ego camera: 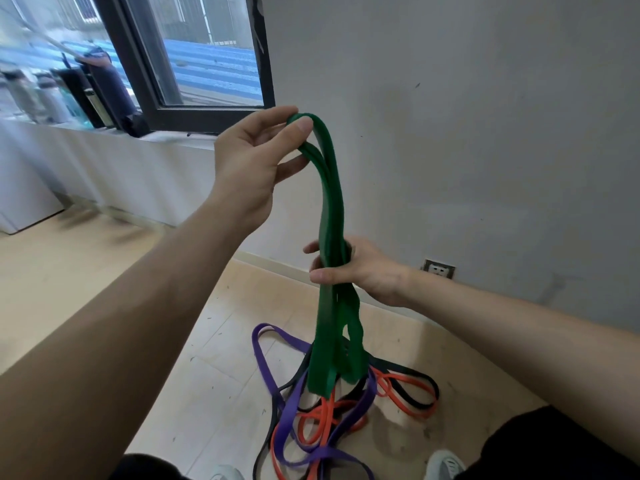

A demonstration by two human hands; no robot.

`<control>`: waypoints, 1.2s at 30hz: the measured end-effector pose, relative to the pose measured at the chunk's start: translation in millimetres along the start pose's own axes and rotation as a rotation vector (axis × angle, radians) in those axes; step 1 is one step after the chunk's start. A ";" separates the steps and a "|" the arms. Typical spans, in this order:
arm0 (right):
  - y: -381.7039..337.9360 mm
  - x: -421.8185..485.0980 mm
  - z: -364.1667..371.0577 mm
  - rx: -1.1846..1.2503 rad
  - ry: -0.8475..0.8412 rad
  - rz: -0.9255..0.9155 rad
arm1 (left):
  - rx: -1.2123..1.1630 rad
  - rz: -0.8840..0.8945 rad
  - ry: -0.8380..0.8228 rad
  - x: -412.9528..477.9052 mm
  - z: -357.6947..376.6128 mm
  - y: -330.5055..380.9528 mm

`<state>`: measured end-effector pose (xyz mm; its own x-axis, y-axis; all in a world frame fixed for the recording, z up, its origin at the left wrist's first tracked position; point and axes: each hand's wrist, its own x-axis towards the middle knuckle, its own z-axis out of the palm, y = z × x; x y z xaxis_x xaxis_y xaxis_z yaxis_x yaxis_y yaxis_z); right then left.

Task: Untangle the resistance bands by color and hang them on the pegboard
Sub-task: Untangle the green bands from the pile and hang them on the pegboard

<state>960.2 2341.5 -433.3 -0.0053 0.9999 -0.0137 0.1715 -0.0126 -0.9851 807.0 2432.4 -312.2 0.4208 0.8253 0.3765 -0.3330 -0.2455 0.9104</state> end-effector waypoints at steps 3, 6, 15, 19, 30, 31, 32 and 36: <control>2.4 2.1 7.7 0.026 0.031 0.002 | -0.058 -0.016 0.014 3.7 -6.7 -3.2; 4.5 2.7 3.7 0.004 0.051 0.009 | -0.116 -0.025 0.066 7.9 -27.3 -5.3; 2.3 -8.3 -33.6 -0.188 0.077 0.026 | 0.033 -0.243 0.081 -2.7 -114.8 -50.5; 3.2 -9.2 -40.2 -0.250 0.208 0.008 | 0.147 -0.409 -0.066 -14.3 -137.7 -67.7; -0.4 -11.0 -34.8 -0.492 0.131 -0.064 | 0.890 -0.398 -0.694 -32.8 -63.3 -90.7; -1.1 -11.4 -35.4 -0.532 0.123 -0.062 | 0.855 -0.364 -0.710 -36.3 -49.2 -92.2; -2.1 -12.2 -36.6 -0.552 0.113 -0.062 | 0.836 -0.333 -0.732 -39.8 -37.9 -95.0; -6.9 -17.0 -45.1 -0.554 0.079 -0.068 | 0.810 -0.188 -0.737 -51.3 -13.4 -109.5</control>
<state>1003.5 2324.9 -418.5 0.0360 0.9961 0.0802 0.6654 0.0360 -0.7456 810.6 2423.7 -433.4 0.8949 0.4460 -0.0148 0.3255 -0.6298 0.7053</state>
